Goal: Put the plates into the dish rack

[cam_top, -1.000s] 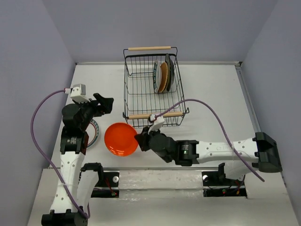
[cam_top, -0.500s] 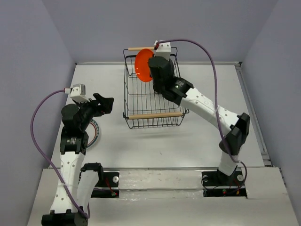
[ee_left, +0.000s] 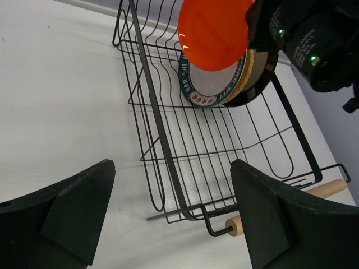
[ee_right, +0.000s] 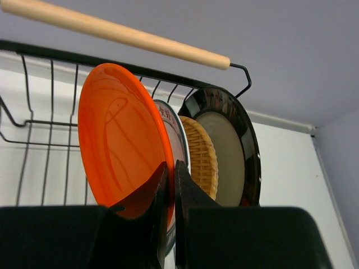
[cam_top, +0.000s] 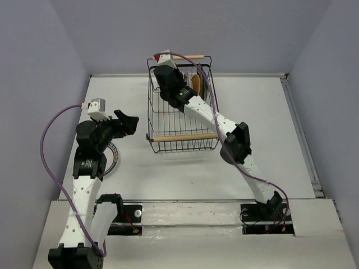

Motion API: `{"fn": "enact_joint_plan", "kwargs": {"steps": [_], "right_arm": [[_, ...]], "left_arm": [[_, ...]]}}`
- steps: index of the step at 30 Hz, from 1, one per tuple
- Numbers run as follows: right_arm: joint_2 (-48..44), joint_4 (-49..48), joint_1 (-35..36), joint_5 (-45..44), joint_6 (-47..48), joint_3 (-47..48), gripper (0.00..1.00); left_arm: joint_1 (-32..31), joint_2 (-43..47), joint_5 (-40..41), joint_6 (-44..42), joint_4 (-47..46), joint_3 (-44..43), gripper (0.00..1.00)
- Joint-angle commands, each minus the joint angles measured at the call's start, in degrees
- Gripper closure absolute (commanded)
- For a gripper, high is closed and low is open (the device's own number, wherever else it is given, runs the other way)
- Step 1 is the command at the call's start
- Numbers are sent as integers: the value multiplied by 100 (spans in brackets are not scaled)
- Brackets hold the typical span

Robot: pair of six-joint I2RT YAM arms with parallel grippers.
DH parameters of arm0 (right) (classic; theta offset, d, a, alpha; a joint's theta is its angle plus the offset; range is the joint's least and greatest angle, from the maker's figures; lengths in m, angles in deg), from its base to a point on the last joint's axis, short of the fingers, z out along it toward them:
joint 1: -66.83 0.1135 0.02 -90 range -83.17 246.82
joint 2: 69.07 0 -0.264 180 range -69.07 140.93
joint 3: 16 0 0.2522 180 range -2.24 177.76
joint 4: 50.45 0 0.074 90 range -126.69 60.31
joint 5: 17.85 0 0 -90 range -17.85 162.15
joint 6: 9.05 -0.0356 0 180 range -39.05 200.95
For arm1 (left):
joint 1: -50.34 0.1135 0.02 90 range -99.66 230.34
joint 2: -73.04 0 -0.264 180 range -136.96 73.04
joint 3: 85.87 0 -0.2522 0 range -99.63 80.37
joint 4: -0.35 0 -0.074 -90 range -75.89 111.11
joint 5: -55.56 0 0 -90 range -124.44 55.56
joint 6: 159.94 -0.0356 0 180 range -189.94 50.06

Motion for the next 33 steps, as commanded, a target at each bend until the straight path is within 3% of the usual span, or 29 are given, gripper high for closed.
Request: {"fn": "enact_joint_plan", "kwargs": {"steps": [1, 5, 16, 33], "right_arm": [[188, -625, -49, -375, 1317, 385, 93], [451, -1154, -49, -455, 2038, 305, 93], [760, -1172, -49, -516, 2162, -20, 93], [1023, -575, -260, -262, 907, -248, 93]], "left_arm": [[-45, -84, -252, 58, -338, -29, 5], [-36, -137, -288, 85, -374, -11, 5], [-36, -198, -235, 76, -374, -3, 5], [-45, -277, -244, 85, -391, 15, 5]]}}
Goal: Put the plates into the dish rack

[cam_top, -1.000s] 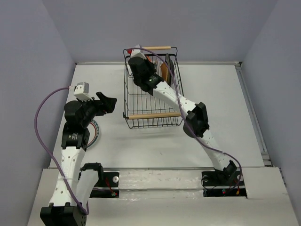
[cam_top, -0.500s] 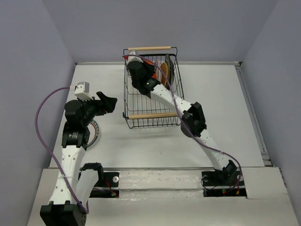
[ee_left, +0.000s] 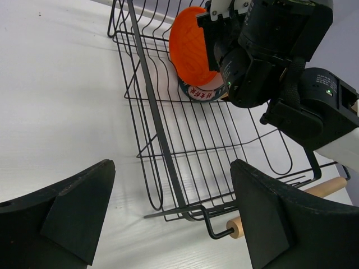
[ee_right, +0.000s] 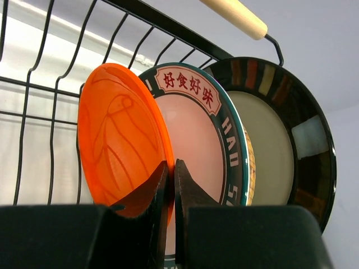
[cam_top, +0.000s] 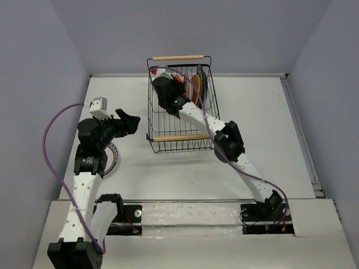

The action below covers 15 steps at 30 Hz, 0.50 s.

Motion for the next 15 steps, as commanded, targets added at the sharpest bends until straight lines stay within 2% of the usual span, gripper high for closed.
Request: {"fn": "enact_joint_plan", "kwargs": {"steps": [1, 3, 5, 6, 9, 13, 15], "right_arm": [[-28, 297, -109, 104, -506, -93, 93], [-124, 420, -109, 200, -882, -250, 92], [-264, 526, -109, 436, -1339, -444, 83], [-404, 544, -109, 516, -1472, -654, 75], [-616, 579, -109, 762, -1780, -936, 65], [-722, 579, -109, 833, -1930, -1007, 58], [-775, 579, -109, 851, -1957, -999, 50]], "left_arm": [[-10, 0, -121, 24, -308, 11, 5], [-18, -17, -121, 24, -308, 11, 5], [-10, -17, -130, 24, -308, 11, 5], [-10, -17, -121, 24, -308, 11, 5], [-10, -26, -121, 24, -308, 11, 5], [-18, -17, -113, 24, -308, 11, 5], [-10, -17, -95, 24, -308, 11, 5]]}}
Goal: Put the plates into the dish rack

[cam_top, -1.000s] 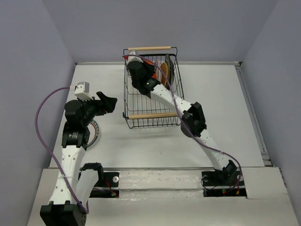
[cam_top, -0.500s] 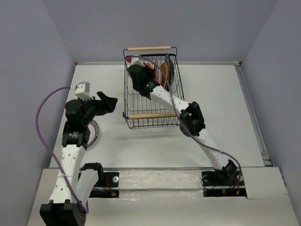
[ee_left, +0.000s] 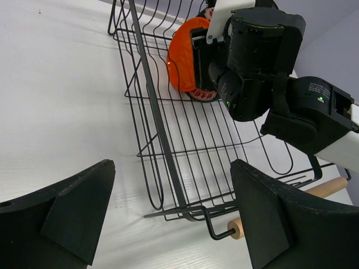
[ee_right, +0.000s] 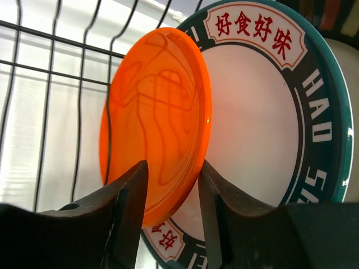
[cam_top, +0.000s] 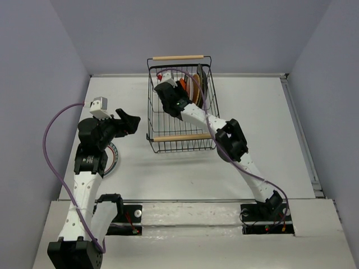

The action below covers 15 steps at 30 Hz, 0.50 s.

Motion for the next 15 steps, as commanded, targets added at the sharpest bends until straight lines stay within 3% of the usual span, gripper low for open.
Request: {"fn": "enact_joint_plan", "kwargs": {"steps": [1, 7, 15], "right_arm": [[-532, 57, -24, 311, -438, -59, 48], [-1208, 48, 28, 653, -657, -304, 38], [-3096, -391, 222, 2322, -789, -1480, 17]], "left_arm": [[-10, 28, -86, 8, -306, 19, 5], [-18, 11, 45, -9, -271, 2, 5], [-10, -59, 616, -71, -122, -25, 5]]}}
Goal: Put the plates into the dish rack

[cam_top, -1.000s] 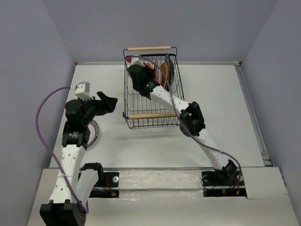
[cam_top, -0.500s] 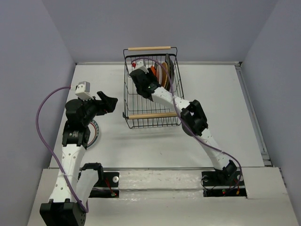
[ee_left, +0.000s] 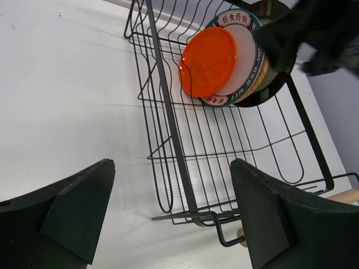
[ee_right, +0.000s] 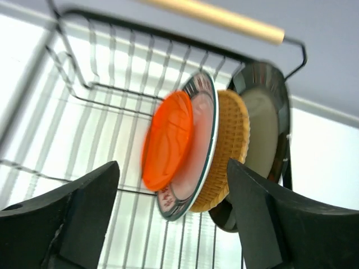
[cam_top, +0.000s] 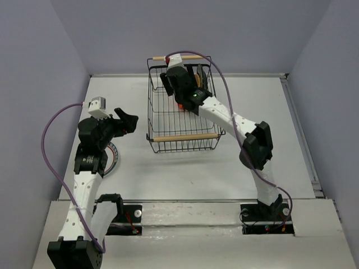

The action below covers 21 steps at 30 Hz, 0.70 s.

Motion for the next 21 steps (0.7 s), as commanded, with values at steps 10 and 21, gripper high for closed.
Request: {"fn": "enact_joint_plan", "kwargs": {"steps": [10, 21], "right_arm": [[-3031, -868, 222, 3182, -641, -2218, 14], [-4746, -1430, 222, 3781, -747, -3977, 14]], "left_arm": [[-10, -218, 2425, 710, 565, 107, 1], [333, -1219, 3668, 1520, 1076, 283, 1]]}}
